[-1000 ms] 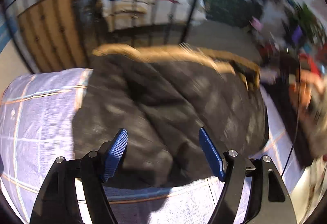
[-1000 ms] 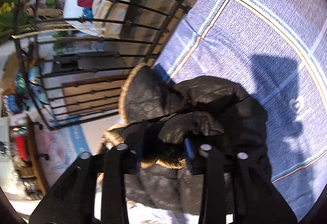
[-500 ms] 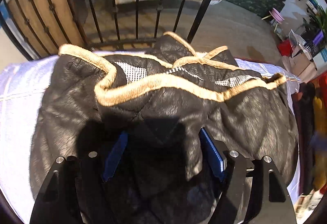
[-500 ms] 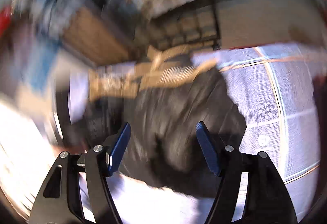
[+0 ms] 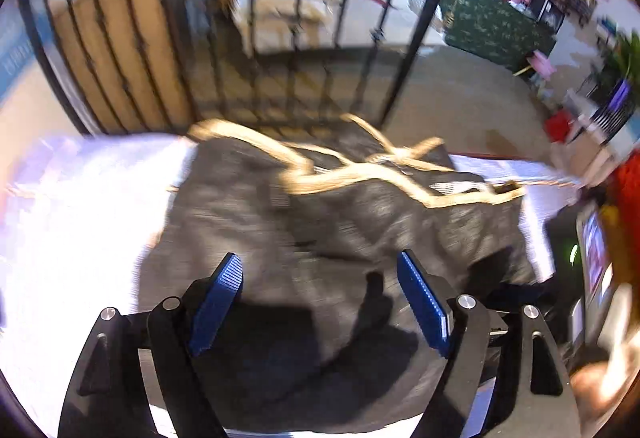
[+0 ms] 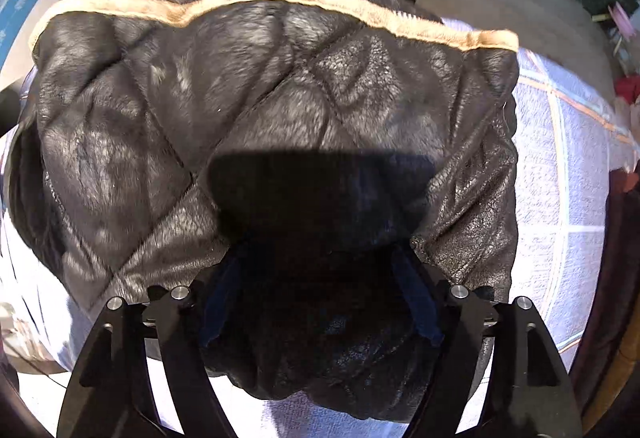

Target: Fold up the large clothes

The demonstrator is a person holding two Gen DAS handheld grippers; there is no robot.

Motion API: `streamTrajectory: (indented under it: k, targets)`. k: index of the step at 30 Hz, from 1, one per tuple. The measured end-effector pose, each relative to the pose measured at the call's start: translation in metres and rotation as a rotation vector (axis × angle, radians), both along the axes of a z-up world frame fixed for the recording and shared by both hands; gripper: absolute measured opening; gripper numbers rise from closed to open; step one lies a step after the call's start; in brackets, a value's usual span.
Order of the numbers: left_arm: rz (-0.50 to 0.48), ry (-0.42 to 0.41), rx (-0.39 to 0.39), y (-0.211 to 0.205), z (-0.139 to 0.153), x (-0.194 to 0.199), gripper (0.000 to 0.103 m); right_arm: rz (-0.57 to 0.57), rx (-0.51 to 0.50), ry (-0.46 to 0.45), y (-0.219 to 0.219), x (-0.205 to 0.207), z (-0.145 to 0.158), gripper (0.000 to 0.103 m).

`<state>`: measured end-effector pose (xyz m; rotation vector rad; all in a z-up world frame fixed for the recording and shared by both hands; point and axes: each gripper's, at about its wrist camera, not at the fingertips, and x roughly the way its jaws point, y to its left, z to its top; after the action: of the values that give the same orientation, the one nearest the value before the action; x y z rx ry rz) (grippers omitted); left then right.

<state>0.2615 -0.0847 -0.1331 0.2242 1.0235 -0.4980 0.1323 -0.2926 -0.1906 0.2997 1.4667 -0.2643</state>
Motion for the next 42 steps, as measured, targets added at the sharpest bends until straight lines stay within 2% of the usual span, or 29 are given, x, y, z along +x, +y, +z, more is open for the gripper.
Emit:
streamTrajectory:
  k: [2,3,4,7,8,10,14,18,20,23,25,29,34,36,39,41,42]
  targets:
    - [0.037,-0.064,0.149,0.01,-0.015,0.003,0.079,-0.005,0.005,0.017,-0.003,0.004,-0.004,0.075]
    - [0.069,-0.061,0.208,0.017,-0.028,0.011,0.079,-0.004,0.002,0.027,-0.003,0.007,-0.006,0.075]
    - [0.101,-0.022,0.248,0.026,-0.045,0.022,0.08,-0.004,-0.001,0.033,-0.003,0.008,-0.007,0.076]
    - [0.175,0.198,0.13,0.053,-0.087,0.054,0.09,-0.008,-0.005,0.049,-0.002,0.018,-0.011,0.076]
    - [0.195,0.233,0.101,0.059,-0.096,0.06,0.097,-0.01,-0.006,0.06,-0.002,0.023,-0.012,0.076]
    - [0.213,0.3,0.057,0.065,-0.108,0.07,0.098,-0.014,-0.006,0.078,-0.002,0.029,-0.015,0.076]
    - [0.202,0.338,0.072,0.058,-0.118,0.084,0.099,-0.028,0.015,0.103,-0.009,0.043,-0.022,0.077]
    - [0.218,0.468,0.008,0.062,-0.136,0.107,0.099,-0.04,0.004,0.127,-0.012,0.047,-0.018,0.077]
    - [0.201,0.494,0.015,0.061,-0.139,0.113,0.099,-0.047,-0.01,0.126,-0.01,0.053,-0.018,0.077]
    - [0.199,0.504,0.015,0.061,-0.134,0.115,0.099,-0.062,-0.037,0.128,-0.005,0.059,-0.017,0.077]
    - [0.207,0.486,-0.021,0.065,-0.125,0.114,0.098,-0.071,-0.046,0.121,-0.002,0.059,-0.013,0.077]
    - [0.208,0.41,-0.114,0.087,-0.088,0.103,0.097,-0.056,-0.066,0.063,0.008,0.044,0.001,0.077]
    - [0.193,0.345,-0.093,0.117,-0.047,0.097,0.096,-0.042,-0.036,-0.101,0.01,0.016,0.045,0.077]
    - [0.195,0.297,-0.105,0.129,-0.023,0.095,0.094,-0.048,-0.028,-0.22,0.006,-0.007,0.08,0.077]
    - [0.247,0.259,-0.144,0.157,0.0,0.086,0.094,-0.088,-0.024,-0.29,-0.02,-0.042,0.109,0.077]
    - [0.277,0.265,-0.206,0.178,0.005,0.084,0.096,-0.169,0.053,-0.3,-0.054,-0.071,0.113,0.077]
    - [0.28,0.275,-0.213,0.182,0.003,0.084,0.096,-0.228,0.126,-0.303,-0.075,-0.085,0.111,0.077]
